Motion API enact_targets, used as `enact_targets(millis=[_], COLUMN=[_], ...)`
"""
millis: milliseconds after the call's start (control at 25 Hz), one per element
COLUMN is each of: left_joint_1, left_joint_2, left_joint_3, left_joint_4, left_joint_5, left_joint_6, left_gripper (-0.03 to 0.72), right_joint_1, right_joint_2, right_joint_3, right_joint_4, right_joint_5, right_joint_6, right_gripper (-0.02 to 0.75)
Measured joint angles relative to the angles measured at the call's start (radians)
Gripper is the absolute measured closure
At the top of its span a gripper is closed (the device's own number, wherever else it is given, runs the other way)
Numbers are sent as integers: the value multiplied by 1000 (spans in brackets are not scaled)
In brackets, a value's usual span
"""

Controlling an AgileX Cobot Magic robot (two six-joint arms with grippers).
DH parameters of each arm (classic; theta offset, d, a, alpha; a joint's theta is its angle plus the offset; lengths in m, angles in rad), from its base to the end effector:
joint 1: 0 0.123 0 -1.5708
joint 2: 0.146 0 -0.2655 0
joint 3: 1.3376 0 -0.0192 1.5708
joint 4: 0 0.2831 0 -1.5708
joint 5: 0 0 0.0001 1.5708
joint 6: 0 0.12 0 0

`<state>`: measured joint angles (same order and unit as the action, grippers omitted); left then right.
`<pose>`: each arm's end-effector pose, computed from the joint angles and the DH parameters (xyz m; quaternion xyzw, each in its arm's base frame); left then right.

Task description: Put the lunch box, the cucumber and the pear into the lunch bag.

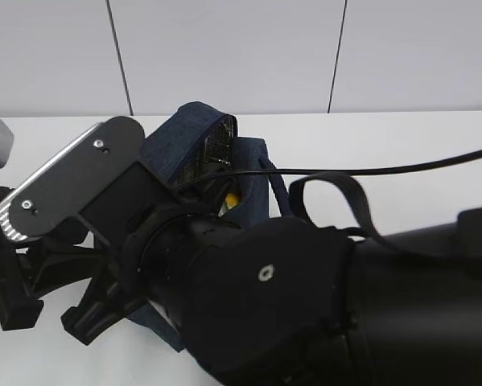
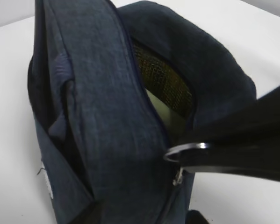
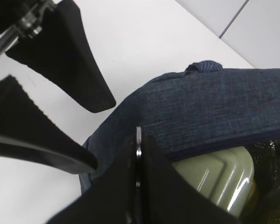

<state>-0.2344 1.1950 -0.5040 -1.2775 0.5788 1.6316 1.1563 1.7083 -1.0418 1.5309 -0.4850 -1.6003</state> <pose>0.2337 -0.1205 0.1639 0.3788 0.8120 -0.2192 0.3863 0.2169 0.3544 0.1827 -0.3952 0.7604 0.0625 0.5116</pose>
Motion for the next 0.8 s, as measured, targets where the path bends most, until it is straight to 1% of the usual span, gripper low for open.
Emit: enact_targets(millis=[200,400,480,600,640,720,800], left_joint_1=[0,0,0,0,0,0,0], left_joint_2=[68,145,165,182,183,186,186], left_joint_3=[1,1,1,1,1,1,1], left_joint_4=[-33,-143,-179,-227,-237,-243,-247], left_joint_5=[-21,-24,-24,-29,-29,-30,-30], left_joint_6=[71,178,203,243,251,257,259], left_gripper=[350,358,412,589,622,658,670], right_joint_1=[0,0,0,-2,-2,-2,-2], right_joint_2=[0,0,0,0,0,0,0], right_joint_3=[0,0,0,0,0,0,0], right_joint_4=[2,4,5,11,12,13,16], right_joint_5=[12,32,32,32,33,33,35], right_joint_6=[0,0,0,0,-2,-2,-2], right_gripper=[738,738,738,738,738,738,738])
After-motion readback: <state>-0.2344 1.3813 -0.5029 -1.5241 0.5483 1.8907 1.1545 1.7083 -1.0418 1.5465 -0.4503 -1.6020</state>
